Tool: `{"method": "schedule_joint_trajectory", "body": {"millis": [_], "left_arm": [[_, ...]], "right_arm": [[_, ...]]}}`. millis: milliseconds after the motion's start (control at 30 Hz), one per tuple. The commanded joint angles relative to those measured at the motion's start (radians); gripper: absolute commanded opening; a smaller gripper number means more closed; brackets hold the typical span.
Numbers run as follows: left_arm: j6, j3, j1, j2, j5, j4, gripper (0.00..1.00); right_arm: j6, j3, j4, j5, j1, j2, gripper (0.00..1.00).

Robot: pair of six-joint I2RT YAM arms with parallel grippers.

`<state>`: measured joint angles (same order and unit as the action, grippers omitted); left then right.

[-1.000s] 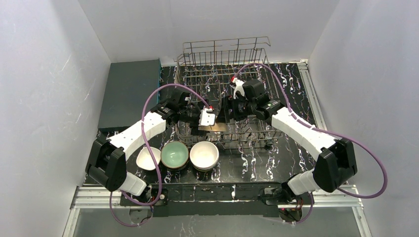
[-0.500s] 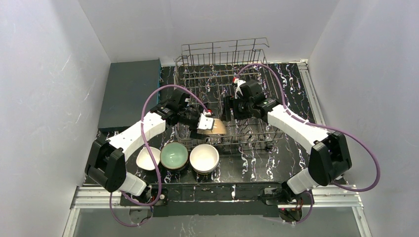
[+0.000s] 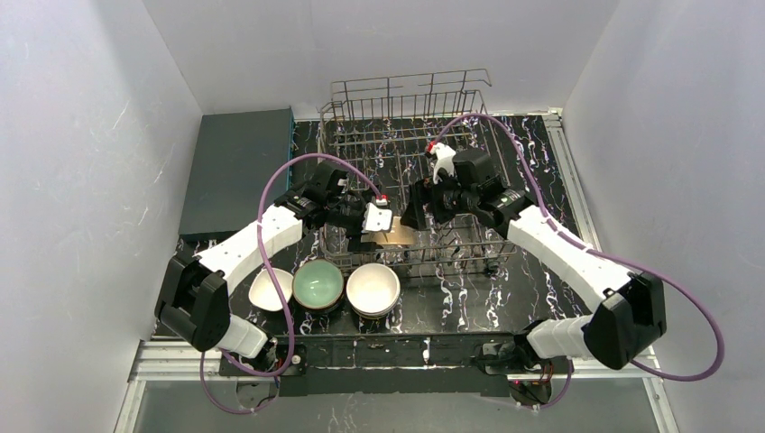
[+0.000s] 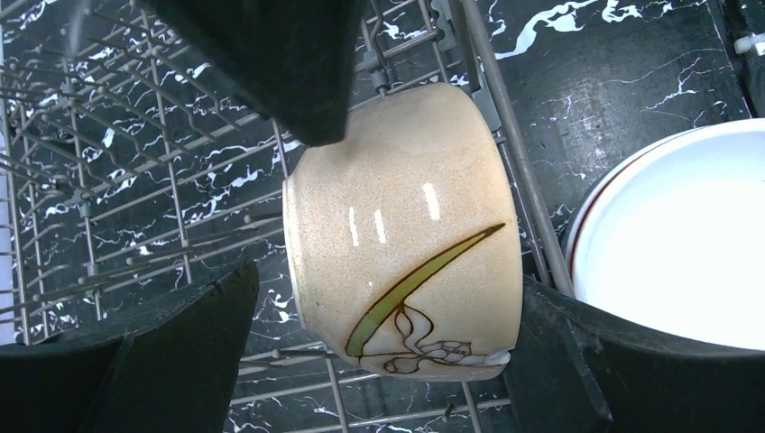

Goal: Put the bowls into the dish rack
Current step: Turn the bowl upside down on the dish rack.

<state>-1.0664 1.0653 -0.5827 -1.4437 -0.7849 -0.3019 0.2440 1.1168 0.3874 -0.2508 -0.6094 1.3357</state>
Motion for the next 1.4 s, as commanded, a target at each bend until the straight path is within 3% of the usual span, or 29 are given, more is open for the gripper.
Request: {"method": "schedule_joint_trajectory", "body": {"millis": [0, 133, 300, 733, 1000, 1367], "left_arm": [[0.094, 0.036, -0.017, 0.004, -0.029, -0.034, 0.92], [0.105, 0.044, -0.017, -0.007, -0.027, -0.043, 0.92], [0.117, 0.045, -0.018, -0.006, -0.029, -0.04, 0.92], [0.125, 0.048, -0.017, 0.009, -0.039, -0.044, 0.93], [0.083, 0.042, -0.017, 0.059, -0.083, -0.072, 0.95], [0.02, 0.044, -0.016, 0.117, -0.13, -0.128, 0.96]], "right_arm": [[-0.065, -0.021, -0.065, -0.156, -0.008, -0.045, 0.97], [-0.066, -0.037, -0.109, -0.242, -0.018, -0.044, 0.97], [-0.073, -0.03, -0.106, -0.223, -0.052, -0.005, 0.96], [-0.165, 0.004, -0.041, 0.032, -0.153, 0.037, 0.96], [-0.129, 0.026, 0.0, 0.243, -0.168, 0.054, 0.91], [-0.104, 0.041, 0.03, 0.283, -0.168, 0.1, 0.9]]}}
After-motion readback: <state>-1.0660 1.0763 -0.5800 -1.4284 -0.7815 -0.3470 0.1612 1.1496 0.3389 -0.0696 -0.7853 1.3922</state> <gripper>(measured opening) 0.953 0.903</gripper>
